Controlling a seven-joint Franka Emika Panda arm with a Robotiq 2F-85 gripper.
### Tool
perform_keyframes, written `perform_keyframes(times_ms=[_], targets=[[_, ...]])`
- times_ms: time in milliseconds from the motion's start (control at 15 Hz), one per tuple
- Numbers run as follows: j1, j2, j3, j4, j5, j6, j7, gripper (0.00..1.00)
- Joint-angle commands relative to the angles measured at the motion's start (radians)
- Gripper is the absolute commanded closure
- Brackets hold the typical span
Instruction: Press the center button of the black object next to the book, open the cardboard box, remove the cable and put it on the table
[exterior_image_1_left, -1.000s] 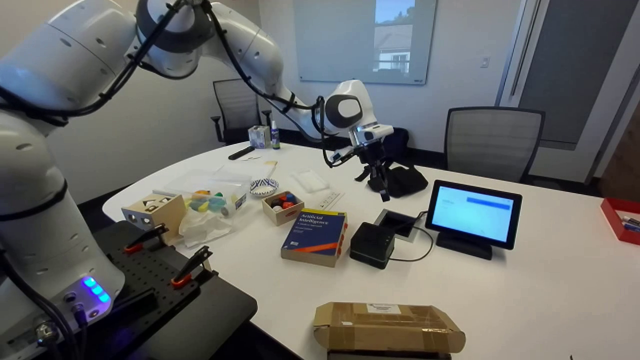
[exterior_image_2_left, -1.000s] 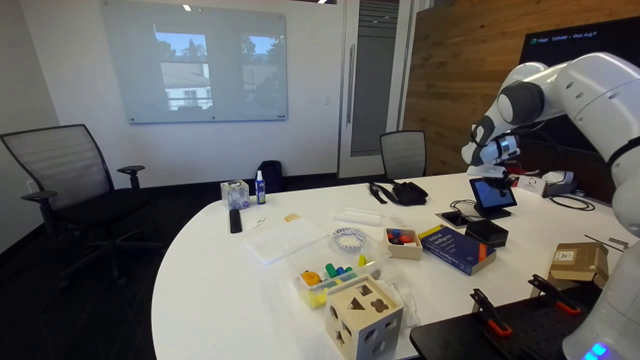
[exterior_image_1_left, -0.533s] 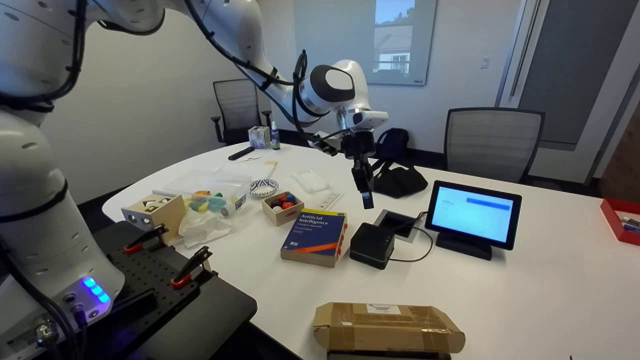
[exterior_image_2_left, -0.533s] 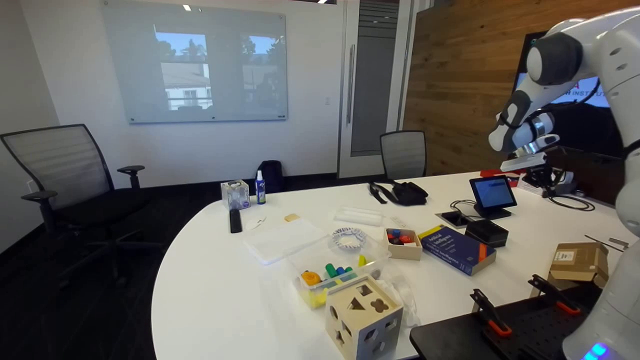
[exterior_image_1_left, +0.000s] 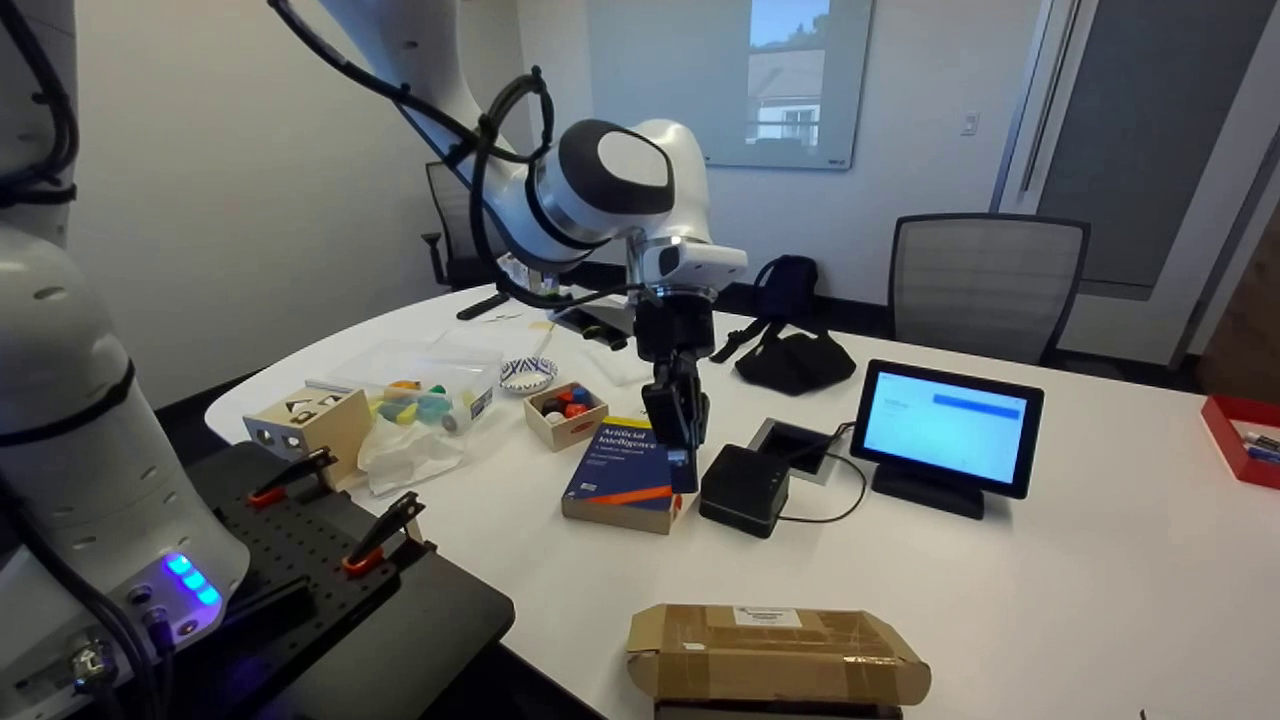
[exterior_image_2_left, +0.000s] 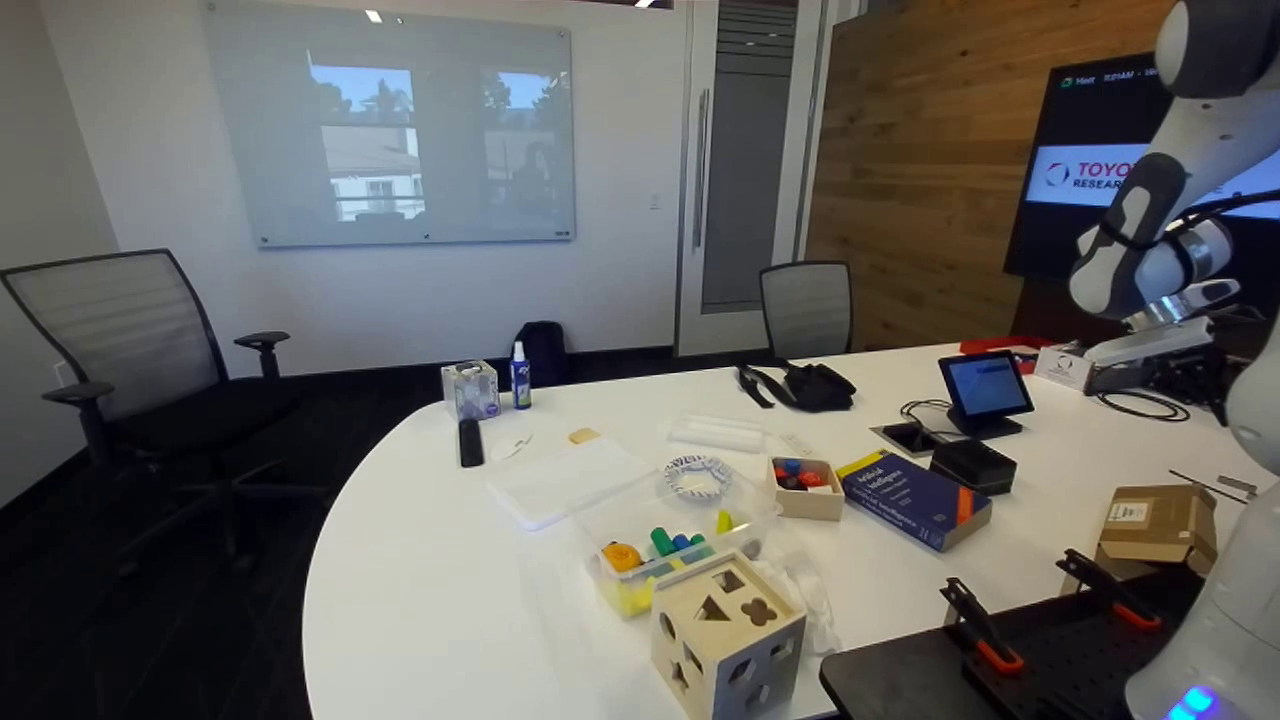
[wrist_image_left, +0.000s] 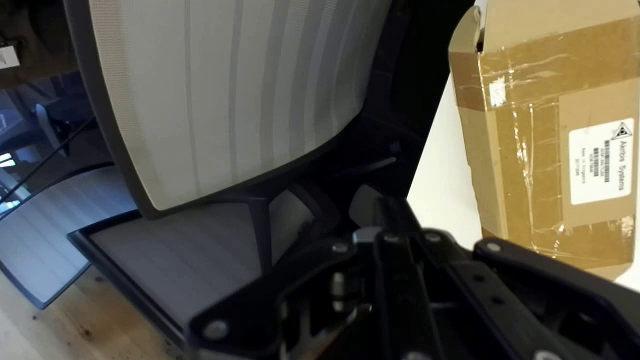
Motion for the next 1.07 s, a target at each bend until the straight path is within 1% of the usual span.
perform_keyframes(times_ms=[0,333,400,467,533,600,733,1000], targets=[[-0.040,-0.014,0.043,0.001,-0.015,-0.009,0.010,0.99],[-0.035,-0.017,0.048,-0.001,-0.015,-0.009,0.010,0.99],[-0.035,-0.017,0.048,-0.001,-0.015,-0.009,0.010,0.74],[-0.033,-0.028,0.052,-0.007,-0.029,0.011,0.026,0.72],[-0.052,-0.039,0.065,-0.015,-0.022,0.043,0.011,0.66],[-0.074,-0.036,0.078,-0.012,-0.006,0.064,-0.011,0.58],[-0.135,-0.005,0.102,0.007,0.050,0.107,-0.061,0.44],[-0.253,0.048,0.124,0.046,0.200,0.127,-0.190,0.13]])
